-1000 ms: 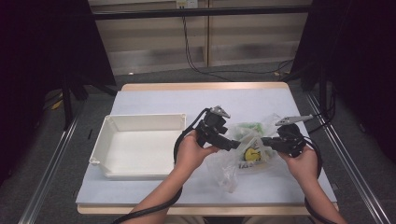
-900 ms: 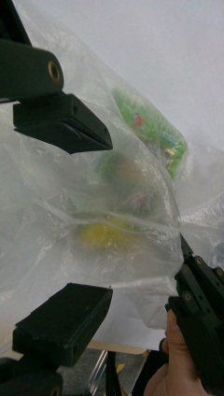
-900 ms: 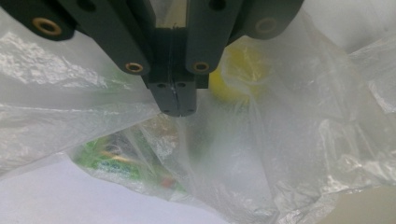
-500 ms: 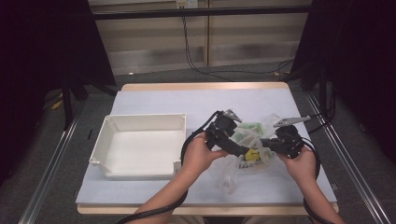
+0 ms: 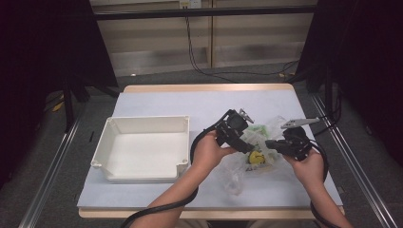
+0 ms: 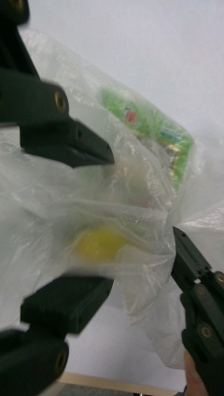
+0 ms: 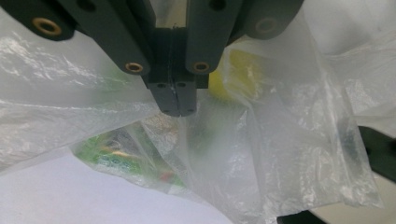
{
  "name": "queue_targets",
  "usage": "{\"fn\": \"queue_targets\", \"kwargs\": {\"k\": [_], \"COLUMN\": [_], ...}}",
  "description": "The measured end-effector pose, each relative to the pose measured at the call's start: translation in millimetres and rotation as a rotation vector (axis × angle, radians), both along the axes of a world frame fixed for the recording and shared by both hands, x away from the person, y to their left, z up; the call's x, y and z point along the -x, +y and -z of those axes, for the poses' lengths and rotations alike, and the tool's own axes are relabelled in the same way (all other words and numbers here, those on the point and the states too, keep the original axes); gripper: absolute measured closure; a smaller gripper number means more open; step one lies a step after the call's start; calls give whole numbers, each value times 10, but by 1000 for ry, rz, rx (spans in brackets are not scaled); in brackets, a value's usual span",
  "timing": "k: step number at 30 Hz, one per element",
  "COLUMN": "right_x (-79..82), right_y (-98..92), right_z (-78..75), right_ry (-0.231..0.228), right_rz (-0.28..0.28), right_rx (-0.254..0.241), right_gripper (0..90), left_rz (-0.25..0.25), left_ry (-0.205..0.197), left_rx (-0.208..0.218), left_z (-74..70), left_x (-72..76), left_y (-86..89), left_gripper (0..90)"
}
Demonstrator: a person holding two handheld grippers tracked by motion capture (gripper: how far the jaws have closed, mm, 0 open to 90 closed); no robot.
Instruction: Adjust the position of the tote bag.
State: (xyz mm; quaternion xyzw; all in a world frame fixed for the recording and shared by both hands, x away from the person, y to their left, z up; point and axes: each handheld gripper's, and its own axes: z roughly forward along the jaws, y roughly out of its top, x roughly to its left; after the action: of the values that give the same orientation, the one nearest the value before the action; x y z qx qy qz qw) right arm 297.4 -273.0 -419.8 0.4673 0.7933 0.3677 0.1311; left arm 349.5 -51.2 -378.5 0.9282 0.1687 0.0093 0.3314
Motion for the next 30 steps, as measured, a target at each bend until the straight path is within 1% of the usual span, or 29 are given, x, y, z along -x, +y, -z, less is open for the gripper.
{"fn": "queue_targets", "kwargs": {"k": [1,2,3,4,5,6,7,8,9,11,12,13,14,15,16,17,18,19,20,21,22,23,24,25,30], "right_x": [4,5,5,6,6,7,9,13,17,29,36,36,62,71,81,93,104,117,127,140,156,171,181,195,251], "right_y": [-4,-5,-6,-6,-7,-10,-13,-15,-13,-11,-13,-13,-6,-5,-4,-2,0,1,2,3,6,11,13,18,57], "right_z": [-3,-4,-3,-2,0,1,0,-3,-5,-14,-21,-21,-43,-53,-63,-77,-90,-103,-113,-124,-136,-147,-153,-162,-194], "right_ry": [4,4,2,2,-2,-4,-7,-8,-14,-17,-17,-17,-29,-32,-40,-47,-50,-52,-54,-53,-57,-58,-64,-58,-69], "right_rz": [5,6,3,4,5,5,6,3,6,9,7,7,8,8,5,7,6,10,13,10,13,12,7,11,3], "right_rx": [-1,-2,-2,-3,-9,-9,-7,-11,-14,-16,-18,-18,-17,-16,-15,-17,-18,-19,-20,-25,-26,-26,-24,-27,-25], "right_gripper": [900,900,900,900,900,900,894,875,846,814,790,790,749,738,717,696,669,640,626,608,593,574,557,539,477], "left_rz": [3,13,11,9,20,9,10,5,4,-12,-17,-17,-24,-24,-47,-43,-48,-50,-50,-60,-60,-54,-67,-63,-76], "left_ry": [2,7,7,14,7,12,20,29,30,50,58,58,92,92,102,103,99,105,102,107,107,106,113,113,124], "left_rx": [-4,-12,-19,-23,-27,-23,-21,-18,-21,-25,-24,-24,-21,-21,-18,-23,-19,-17,-20,-17,-17,-15,-10,-14,-14], "left_z": [6,15,19,21,21,22,23,25,23,28,29,29,33,33,38,33,33,29,24,21,21,9,8,5,2], "left_x": [-1,-4,-4,-3,-11,-16,-28,-33,-37,-39,-50,-50,-74,-74,-79,-90,-96,-101,-110,-114,-114,-146,-149,-163,-204], "left_y": [-3,-8,-12,-11,-6,0,7,12,21,24,30,30,37,37,32,33,28,24,21,15,15,11,3,-3,-34], "left_gripper": [460,517,534,575,660,676,699,721,743,794,803,809,823,826,835,839,842,845,846,850,854,855,854,853,851]}}
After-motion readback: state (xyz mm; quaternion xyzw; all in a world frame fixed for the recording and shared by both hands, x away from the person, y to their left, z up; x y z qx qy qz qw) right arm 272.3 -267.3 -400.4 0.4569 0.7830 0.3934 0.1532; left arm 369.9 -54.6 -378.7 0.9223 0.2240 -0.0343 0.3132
